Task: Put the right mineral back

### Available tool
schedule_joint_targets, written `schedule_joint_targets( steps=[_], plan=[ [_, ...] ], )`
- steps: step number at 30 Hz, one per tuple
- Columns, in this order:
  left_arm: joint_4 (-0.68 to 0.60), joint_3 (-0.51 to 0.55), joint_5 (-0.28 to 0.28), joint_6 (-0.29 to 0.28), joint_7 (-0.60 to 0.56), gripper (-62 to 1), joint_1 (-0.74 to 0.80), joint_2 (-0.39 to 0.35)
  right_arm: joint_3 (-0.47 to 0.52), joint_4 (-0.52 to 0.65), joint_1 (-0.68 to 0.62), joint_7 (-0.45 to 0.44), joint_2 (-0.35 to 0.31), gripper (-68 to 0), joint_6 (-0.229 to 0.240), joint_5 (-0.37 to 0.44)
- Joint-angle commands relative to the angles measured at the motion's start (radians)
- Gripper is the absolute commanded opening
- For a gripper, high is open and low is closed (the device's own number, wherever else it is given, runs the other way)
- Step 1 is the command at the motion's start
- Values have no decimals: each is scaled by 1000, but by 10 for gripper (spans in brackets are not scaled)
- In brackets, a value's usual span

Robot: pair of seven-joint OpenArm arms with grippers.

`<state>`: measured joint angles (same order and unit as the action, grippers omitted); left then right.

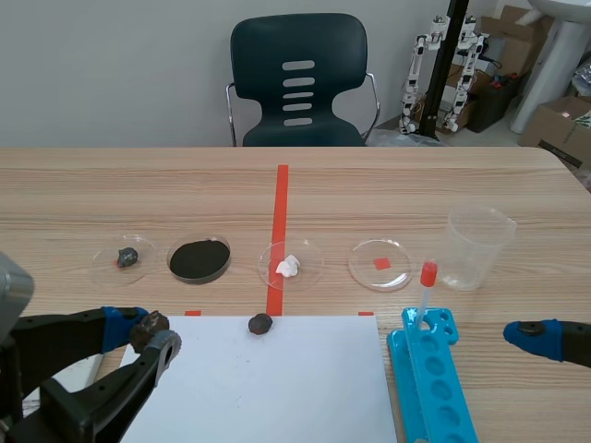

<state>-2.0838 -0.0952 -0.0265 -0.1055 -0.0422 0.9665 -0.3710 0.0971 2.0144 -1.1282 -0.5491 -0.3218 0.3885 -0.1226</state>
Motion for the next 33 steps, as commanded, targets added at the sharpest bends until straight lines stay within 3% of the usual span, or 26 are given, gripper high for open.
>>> schedule_joint_targets(
  steps=[1, 21, 27, 33],
  plan=[
    [-13, -2, -6, 5, -18, -549, 0, 7, 5, 9, -2, -14, 0, -84, -3, 11],
    [-8, -10, 17, 5, -9, -549, -29, 8, 5, 9, -2, -14, 0, -84, -3, 11],
    [68, -92, 16, 5, -6, -549, -161, 7, 5, 9, -2, -14, 0, -84, -3, 11],
    [208, -237, 16, 5, -6, -549, -346, 8, 5, 9, -2, -14, 0, -84, -3, 11]
  ],
)
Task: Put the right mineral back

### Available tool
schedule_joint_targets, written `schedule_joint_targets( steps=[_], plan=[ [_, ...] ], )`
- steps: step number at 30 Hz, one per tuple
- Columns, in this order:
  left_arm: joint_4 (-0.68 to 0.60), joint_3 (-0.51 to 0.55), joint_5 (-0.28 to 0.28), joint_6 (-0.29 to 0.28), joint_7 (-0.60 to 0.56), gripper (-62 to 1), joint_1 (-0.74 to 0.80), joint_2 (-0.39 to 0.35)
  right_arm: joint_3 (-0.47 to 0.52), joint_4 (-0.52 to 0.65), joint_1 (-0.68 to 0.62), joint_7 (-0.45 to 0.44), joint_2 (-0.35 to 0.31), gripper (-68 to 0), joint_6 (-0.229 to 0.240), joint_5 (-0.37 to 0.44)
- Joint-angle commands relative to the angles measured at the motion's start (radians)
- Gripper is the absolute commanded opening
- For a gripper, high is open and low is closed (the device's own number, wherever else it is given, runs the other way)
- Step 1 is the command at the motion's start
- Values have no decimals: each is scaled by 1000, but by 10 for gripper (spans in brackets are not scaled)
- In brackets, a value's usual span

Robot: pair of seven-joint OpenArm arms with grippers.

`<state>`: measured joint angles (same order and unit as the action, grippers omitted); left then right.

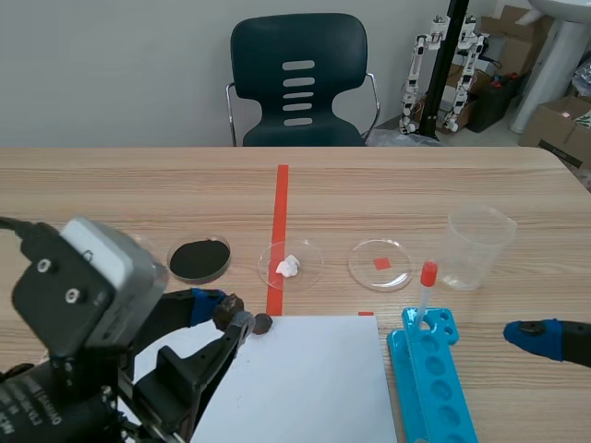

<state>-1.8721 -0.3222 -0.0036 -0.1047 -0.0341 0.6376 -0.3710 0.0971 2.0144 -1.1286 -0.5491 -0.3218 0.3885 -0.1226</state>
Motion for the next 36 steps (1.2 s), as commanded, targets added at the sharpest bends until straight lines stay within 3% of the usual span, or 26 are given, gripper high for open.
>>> schedule_joint_targets(
  steps=[1, 7, 20, 36],
  plan=[
    [24, -36, -8, 4, -14, -549, -51, 8, 5, 9, -2, -14, 0, -84, -3, 11],
    [198, -150, -15, 4, -13, -549, -240, 77, 5, 9, -2, -14, 0, -84, -3, 11],
    [597, -225, -14, 3, -22, -549, -522, 274, 5, 9, -2, -14, 0, -84, -3, 11],
    [950, -319, -16, -26, -82, -547, -731, 368, 5, 9, -2, -14, 0, -84, -3, 11]
  ],
)
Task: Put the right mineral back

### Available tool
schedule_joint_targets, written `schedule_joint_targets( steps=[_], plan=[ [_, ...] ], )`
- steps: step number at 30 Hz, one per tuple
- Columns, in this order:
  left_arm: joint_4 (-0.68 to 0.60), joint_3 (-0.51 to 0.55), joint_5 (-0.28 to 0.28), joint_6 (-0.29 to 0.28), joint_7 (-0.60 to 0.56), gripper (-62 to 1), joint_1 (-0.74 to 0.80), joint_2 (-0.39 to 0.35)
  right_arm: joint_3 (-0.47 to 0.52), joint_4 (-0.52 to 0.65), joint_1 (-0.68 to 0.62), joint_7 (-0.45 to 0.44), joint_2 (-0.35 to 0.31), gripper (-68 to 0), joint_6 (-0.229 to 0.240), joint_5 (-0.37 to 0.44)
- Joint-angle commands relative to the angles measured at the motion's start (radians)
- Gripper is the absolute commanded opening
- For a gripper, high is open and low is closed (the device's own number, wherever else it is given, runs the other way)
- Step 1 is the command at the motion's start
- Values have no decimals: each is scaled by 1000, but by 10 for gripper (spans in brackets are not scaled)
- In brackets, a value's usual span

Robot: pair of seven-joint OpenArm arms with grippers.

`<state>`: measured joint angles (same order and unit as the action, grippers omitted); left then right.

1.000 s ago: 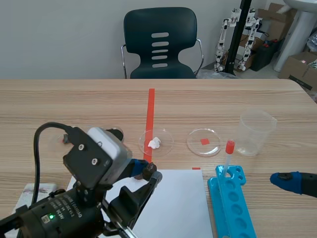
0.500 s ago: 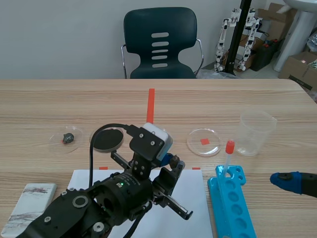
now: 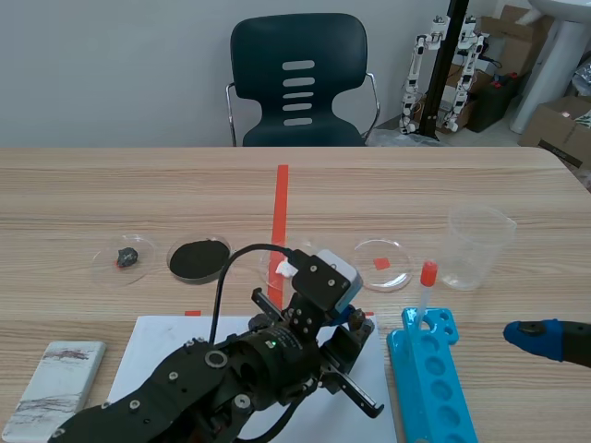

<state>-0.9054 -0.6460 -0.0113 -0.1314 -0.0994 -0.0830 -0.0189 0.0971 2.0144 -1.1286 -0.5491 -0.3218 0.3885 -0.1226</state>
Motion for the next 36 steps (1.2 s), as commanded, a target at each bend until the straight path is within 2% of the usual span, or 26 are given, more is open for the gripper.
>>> schedule_joint_targets(
  steps=[1, 6, 14, 20, 29, 31, 36],
  plan=[
    [4, 5, -8, 1, -17, -547, -19, 21, 5, 9, -2, -14, 0, -84, -3, 11],
    [72, 5, -15, 1, -25, -547, -54, 42, 5, 9, -2, -14, 0, -84, -3, 11],
    [97, 5, -23, 2, -24, -532, -64, 51, 5, 9, -2, -14, 0, -84, -3, 11],
    [101, 5, -23, 2, -24, -299, -64, 52, 5, 9, -2, -14, 0, -84, -3, 11],
    [101, 5, -31, 1, -24, -53, -64, 52, 5, 9, -2, -14, 0, -84, -3, 11],
    [101, 5, -39, 1, -24, -20, -64, 52, 5, 9, -2, -14, 0, -84, -3, 11],
    [99, 5, -47, 1, -24, -11, -64, 51, 5, 9, -2, -14, 0, -84, -3, 11]
  ],
)
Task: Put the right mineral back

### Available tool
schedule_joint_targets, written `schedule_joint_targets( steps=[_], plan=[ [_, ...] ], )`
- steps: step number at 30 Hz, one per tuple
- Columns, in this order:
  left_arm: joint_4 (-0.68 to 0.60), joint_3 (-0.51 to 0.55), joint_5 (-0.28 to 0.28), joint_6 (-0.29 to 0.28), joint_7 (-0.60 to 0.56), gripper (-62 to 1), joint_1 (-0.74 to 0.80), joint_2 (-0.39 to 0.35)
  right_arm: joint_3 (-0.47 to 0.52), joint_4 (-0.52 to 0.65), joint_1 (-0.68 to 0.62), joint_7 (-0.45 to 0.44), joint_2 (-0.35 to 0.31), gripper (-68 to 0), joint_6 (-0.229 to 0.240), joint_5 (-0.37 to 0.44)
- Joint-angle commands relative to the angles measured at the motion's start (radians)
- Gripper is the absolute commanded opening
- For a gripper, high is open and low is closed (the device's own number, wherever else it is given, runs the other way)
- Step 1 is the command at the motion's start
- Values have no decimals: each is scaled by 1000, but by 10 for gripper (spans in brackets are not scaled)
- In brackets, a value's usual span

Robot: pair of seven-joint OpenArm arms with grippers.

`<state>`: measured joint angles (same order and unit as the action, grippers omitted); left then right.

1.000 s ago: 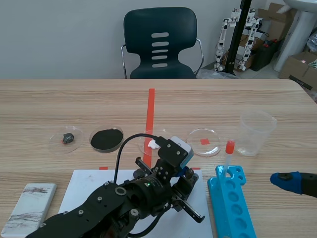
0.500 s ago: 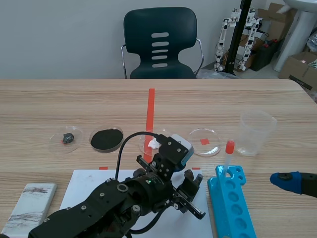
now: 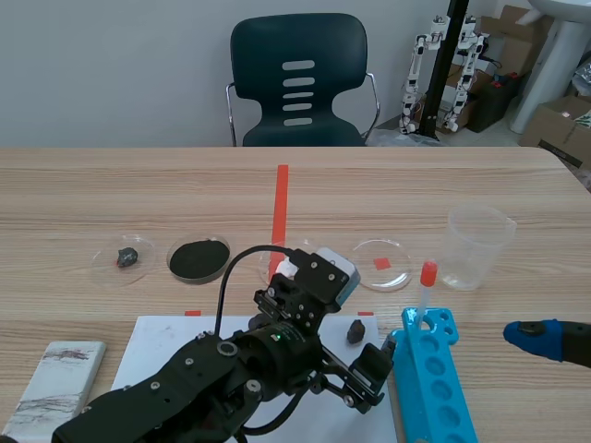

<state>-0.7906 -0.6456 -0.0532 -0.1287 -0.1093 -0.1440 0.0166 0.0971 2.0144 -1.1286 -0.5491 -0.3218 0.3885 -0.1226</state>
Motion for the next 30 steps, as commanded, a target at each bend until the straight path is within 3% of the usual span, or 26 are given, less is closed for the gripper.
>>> schedule_joint_targets(
  steps=[1, 6, 10, 18, 30],
  plan=[
    [-18, 5, -4, -2, -14, -11, -3, 14, 5, 9, -2, -14, 0, -84, -3, 11],
    [-85, 5, 7, -2, -33, -11, 27, -16, 5, 9, -2, -14, 0, -84, -3, 11],
    [-202, 5, 42, -1, -33, -11, 67, -56, 5, 9, -2, -14, 0, -84, -3, 11],
    [-436, 14, 38, 5, -97, -11, 173, -174, 5, 9, -2, -14, 0, -84, -3, 11],
    [-608, 153, 39, 6, -189, -11, 351, -321, 5, 9, -2, -14, 0, -84, -3, 11]
  ],
)
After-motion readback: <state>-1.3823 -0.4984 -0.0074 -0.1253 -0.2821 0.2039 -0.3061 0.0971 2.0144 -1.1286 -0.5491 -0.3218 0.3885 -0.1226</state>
